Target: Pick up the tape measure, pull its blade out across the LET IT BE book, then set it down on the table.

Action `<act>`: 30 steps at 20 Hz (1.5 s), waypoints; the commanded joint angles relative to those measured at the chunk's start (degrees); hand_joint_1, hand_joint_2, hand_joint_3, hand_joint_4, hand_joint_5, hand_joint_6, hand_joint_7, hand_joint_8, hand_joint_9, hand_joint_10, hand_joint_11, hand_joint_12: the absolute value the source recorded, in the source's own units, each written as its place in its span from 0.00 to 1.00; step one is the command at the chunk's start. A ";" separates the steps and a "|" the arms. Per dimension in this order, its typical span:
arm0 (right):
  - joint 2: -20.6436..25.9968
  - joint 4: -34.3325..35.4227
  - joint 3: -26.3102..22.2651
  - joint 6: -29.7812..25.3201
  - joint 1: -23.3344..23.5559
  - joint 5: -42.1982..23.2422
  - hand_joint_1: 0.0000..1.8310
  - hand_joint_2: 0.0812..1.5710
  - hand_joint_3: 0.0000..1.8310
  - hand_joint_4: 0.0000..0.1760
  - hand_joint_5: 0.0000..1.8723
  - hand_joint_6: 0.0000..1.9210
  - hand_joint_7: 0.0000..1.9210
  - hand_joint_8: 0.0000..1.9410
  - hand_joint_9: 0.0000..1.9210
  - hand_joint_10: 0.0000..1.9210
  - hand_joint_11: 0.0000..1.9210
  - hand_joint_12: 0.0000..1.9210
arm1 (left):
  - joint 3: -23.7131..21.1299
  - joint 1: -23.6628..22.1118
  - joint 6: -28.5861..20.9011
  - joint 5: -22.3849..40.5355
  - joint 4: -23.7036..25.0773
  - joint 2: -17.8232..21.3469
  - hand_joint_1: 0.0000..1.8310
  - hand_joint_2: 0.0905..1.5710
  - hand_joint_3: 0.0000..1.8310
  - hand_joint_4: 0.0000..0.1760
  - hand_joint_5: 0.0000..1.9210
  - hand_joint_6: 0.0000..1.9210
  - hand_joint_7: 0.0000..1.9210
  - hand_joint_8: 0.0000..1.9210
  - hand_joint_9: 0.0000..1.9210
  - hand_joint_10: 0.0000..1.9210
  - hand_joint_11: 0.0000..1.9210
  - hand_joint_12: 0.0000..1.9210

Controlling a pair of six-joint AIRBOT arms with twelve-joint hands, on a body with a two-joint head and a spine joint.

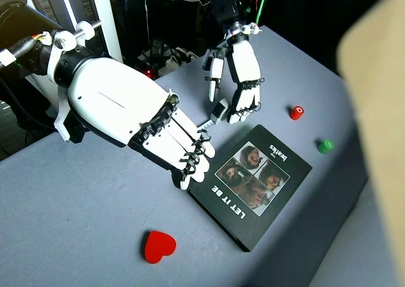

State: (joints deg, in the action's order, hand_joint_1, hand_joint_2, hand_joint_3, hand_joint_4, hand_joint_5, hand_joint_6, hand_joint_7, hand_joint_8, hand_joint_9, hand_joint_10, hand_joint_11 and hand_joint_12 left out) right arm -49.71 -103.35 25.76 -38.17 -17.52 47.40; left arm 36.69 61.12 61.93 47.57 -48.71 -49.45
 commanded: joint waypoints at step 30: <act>0.20 -4.74 -0.18 -0.46 0.31 1.57 0.20 0.75 0.00 0.19 0.16 0.00 0.20 0.00 0.18 0.00 0.04 0.55 | 1.52 1.13 1.78 7.78 3.11 -5.03 0.75 0.69 0.00 0.00 0.48 0.42 0.55 0.47 0.46 0.69 0.45 0.66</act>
State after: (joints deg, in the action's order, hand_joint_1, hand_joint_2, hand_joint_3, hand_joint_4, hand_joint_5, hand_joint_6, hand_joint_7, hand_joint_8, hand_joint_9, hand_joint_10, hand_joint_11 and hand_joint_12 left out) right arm -49.71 -103.77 25.76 -38.39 -17.52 47.05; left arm 38.39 62.54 64.03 52.03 -48.18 -54.22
